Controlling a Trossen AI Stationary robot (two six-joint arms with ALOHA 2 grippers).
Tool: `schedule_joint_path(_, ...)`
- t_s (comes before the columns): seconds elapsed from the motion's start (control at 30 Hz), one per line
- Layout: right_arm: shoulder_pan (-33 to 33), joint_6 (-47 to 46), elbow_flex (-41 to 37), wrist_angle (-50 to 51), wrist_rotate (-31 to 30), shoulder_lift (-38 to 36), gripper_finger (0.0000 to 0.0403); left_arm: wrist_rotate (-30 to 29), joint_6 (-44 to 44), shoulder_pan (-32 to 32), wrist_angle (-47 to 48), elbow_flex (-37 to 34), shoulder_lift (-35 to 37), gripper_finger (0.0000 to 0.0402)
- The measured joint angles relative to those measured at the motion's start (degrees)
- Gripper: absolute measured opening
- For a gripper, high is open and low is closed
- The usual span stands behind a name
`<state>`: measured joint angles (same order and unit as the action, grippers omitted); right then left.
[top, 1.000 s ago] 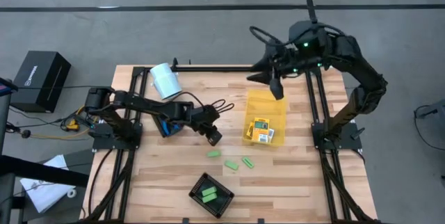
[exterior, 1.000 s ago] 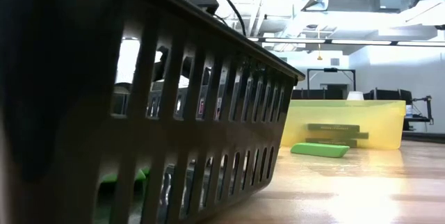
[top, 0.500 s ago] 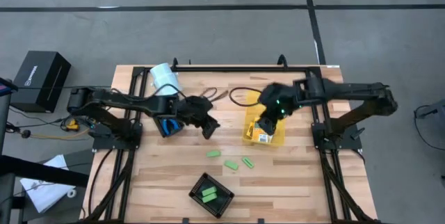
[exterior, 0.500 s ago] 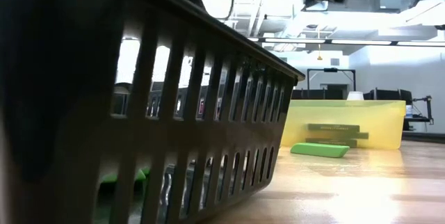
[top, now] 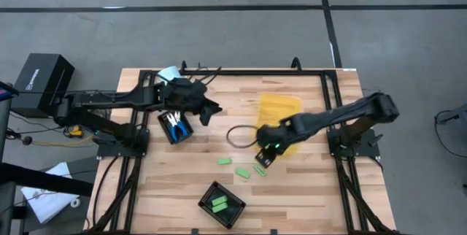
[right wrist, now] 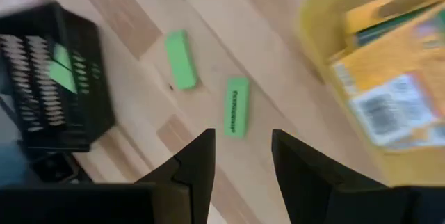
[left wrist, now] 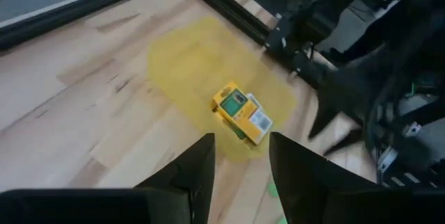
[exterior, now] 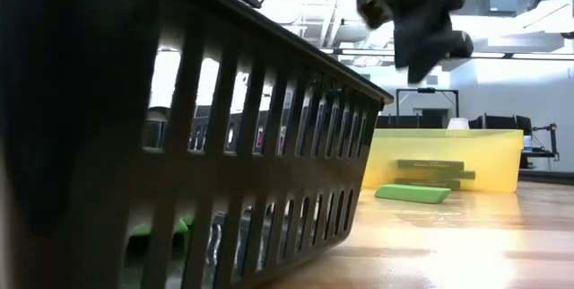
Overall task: Pick & Place School Supplies
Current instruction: Put the green eraser into the bottom black bin
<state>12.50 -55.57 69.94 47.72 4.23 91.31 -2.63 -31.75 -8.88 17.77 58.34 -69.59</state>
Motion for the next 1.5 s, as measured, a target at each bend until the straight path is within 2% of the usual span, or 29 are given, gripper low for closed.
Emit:
schedule_joint_path(0.17,0.8,0.1,2.8,-0.3,1.8,10.0,0.0138,4.1,-0.1,-0.6,0.5,0.0,-0.1,0.0131)
schedule_joint_path(0.3,0.5,0.1,4.2,-2.5,2.9,15.7,0.0149,4.6,0.0,0.2,0.7,0.0,-0.3,0.0131)
schedule_joint_path(0.57,0.6,0.3,5.7,-6.5,3.8,22.4,0.0174,8.5,0.0,0.3,2.6,0.0,-0.3,0.0131)
schedule_joint_path(1.0,0.9,1.9,5.5,-4.2,3.0,22.4,0.0175,8.5,0.0,0.3,3.7,0.0,-0.3,0.0131)
schedule_joint_path(1.5,0.6,-0.2,2.0,-5.6,2.0,22.0,0.0170,8.2,5.2,-0.2,3.7,0.0,-0.3,0.0131)
